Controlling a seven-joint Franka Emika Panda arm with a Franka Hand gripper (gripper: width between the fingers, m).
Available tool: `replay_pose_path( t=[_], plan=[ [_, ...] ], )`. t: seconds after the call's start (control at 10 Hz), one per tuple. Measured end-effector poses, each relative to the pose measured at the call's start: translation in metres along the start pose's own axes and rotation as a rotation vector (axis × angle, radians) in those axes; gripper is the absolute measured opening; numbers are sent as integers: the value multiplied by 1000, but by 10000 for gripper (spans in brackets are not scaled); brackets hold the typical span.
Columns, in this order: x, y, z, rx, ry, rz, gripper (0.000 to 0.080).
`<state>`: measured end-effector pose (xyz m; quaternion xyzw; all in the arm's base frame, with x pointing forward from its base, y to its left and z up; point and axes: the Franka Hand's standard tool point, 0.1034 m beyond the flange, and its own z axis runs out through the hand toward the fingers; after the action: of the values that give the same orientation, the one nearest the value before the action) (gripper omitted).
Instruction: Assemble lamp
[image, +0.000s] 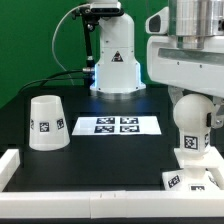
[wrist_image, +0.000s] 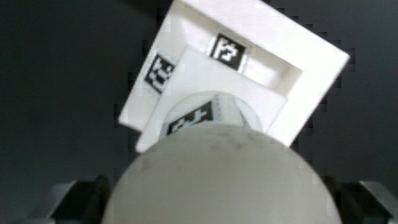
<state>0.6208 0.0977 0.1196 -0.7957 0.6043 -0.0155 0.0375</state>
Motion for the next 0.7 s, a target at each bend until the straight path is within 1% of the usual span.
replay_pose_path(
  t=[0.1, 0.2, 0.4, 0.6, 0.7],
  plan=[
    [-4, -1, 1, 19, -15, 190, 574],
    [-7, -2, 1, 28, -28, 266, 574],
    [-8, -3, 1, 31, -48, 373, 574],
    [-8, -1, 2, 28, -45, 275, 576],
    [-10, 3, 5, 8, -50, 132, 667]
  ],
)
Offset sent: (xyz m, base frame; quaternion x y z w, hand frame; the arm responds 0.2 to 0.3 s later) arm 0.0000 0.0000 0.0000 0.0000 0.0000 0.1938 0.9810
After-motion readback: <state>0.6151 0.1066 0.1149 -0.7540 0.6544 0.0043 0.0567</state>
